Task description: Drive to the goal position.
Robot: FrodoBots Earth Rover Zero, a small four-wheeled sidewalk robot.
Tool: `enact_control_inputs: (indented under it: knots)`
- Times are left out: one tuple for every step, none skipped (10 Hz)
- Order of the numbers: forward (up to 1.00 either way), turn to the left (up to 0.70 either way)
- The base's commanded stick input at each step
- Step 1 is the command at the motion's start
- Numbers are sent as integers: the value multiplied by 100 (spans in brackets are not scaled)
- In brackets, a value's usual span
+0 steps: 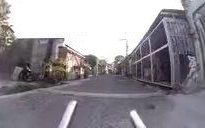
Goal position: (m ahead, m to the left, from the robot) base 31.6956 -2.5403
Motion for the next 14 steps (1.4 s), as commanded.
enact_control_inputs:
  knots:
    - [70,-2]
    - [70,-19]
    - [70,-35]
    - [70,-35]
    - [70,-35]
    - [70,-28]
    - [70,0]
    - [70,0]
    - [70,0]
    - [70,0]
    - [70,0]
    - [70,0]
    - [70,0]
    - [70,0]
